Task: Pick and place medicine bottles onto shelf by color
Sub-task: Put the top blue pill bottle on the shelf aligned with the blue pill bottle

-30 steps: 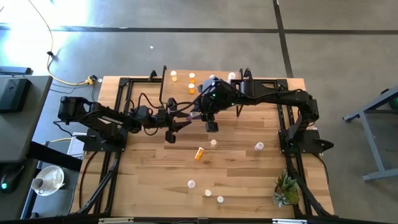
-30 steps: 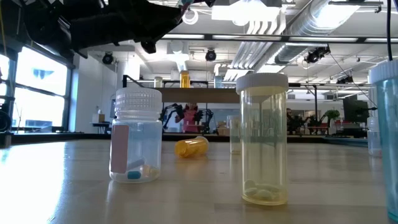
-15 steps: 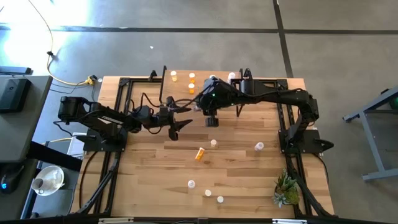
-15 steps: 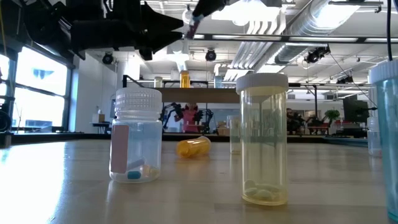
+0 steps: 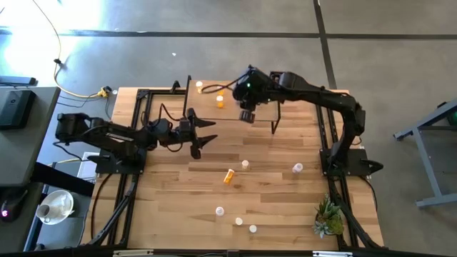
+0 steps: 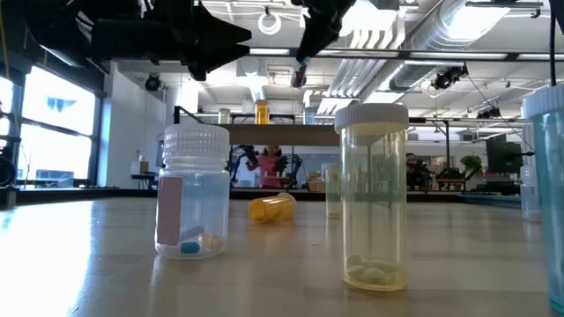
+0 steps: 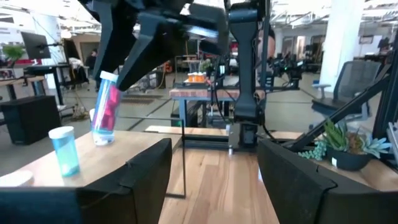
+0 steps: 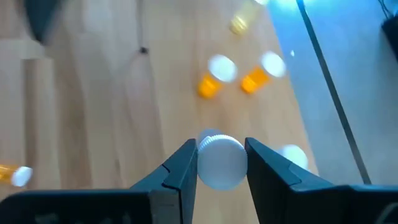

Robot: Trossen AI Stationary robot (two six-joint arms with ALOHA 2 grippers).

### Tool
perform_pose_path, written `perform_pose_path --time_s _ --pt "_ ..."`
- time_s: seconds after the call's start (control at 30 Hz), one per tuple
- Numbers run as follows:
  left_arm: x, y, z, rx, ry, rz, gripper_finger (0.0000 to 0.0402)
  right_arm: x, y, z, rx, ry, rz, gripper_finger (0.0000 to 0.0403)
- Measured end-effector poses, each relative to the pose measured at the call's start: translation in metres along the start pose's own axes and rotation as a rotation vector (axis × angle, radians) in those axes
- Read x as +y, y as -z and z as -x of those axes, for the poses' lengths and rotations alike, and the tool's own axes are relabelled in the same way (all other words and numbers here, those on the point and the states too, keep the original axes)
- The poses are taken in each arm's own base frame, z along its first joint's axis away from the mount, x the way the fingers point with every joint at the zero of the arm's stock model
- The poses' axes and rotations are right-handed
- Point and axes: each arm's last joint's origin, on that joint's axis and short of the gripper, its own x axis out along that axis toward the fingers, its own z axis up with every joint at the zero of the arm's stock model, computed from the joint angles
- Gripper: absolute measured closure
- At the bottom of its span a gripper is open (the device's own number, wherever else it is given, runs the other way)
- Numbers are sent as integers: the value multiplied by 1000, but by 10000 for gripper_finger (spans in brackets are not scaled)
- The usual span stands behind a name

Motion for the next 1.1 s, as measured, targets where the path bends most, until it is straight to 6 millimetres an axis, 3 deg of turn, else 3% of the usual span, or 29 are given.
perform_pose_path --time_s 0.23,0.47,1.1 --pt "1 -9 9 28 0 -2 174 -33 13 -5 48 -20 -119 300" --pt "1 -10 12 39 1 -2 174 -51 19 -6 44 -74 -217 300" --pt "1 -7 12 70 2 4 174 -45 26 -54 196 -108 -243 300"
